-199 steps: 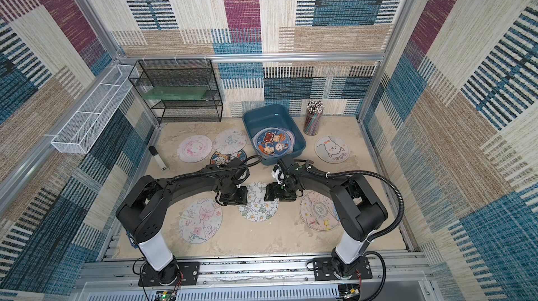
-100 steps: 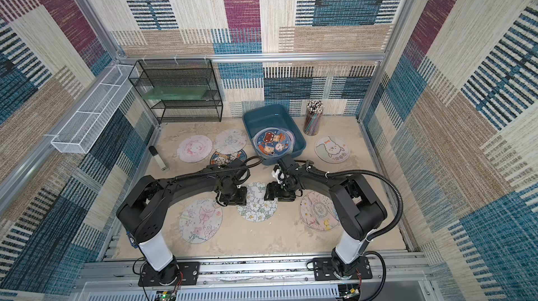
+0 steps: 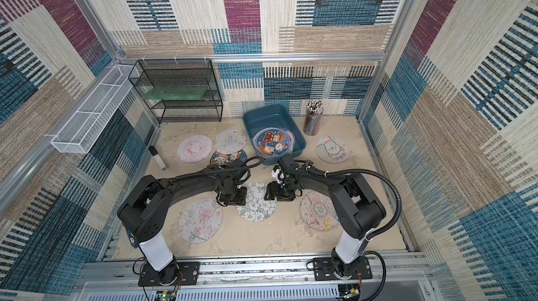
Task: Put the coasters into the storage box
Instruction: Pick up the coaster from the center of the board.
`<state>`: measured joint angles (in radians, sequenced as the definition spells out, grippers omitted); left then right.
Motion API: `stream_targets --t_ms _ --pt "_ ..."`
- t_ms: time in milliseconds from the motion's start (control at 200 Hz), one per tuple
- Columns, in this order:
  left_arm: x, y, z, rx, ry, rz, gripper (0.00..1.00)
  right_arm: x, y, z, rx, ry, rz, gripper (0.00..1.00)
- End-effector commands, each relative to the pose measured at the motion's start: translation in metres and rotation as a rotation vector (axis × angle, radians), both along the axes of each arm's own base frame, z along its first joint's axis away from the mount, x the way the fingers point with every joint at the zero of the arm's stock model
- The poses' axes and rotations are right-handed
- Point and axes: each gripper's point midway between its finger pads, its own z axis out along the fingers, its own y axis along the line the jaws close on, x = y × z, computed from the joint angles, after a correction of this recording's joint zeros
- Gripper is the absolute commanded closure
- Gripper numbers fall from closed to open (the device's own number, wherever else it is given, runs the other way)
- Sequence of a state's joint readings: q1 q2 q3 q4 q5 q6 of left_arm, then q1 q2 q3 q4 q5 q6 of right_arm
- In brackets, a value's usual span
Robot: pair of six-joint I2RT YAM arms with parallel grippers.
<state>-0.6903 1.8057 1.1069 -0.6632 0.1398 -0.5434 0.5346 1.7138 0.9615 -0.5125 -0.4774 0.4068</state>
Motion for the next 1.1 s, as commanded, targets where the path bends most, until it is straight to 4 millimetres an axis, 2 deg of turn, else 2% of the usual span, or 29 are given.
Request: stream_targets --t_ms 0,255,631,981,1097 --pt "-0.02 0.004 -0.011 0.014 0.084 -0.023 0.58 -0.001 -0.005 -0.007 -0.034 0.006 -0.014 0.35" --pt "-0.02 0.003 -0.011 0.012 0.086 -0.025 0.58 0.0 0.002 -0.005 -0.012 0.003 -0.005 0.35" --pt "-0.025 0.001 -0.014 0.012 0.102 -0.036 0.59 0.009 0.02 0.011 0.073 -0.024 -0.008 0.35" --pt "-0.027 -0.001 -0.016 0.015 0.111 -0.041 0.6 0.007 0.034 0.011 0.123 -0.006 0.004 0.32" --pt "-0.027 0.0 -0.016 0.016 0.109 -0.04 0.61 0.004 0.033 0.006 0.109 0.003 0.002 0.32"
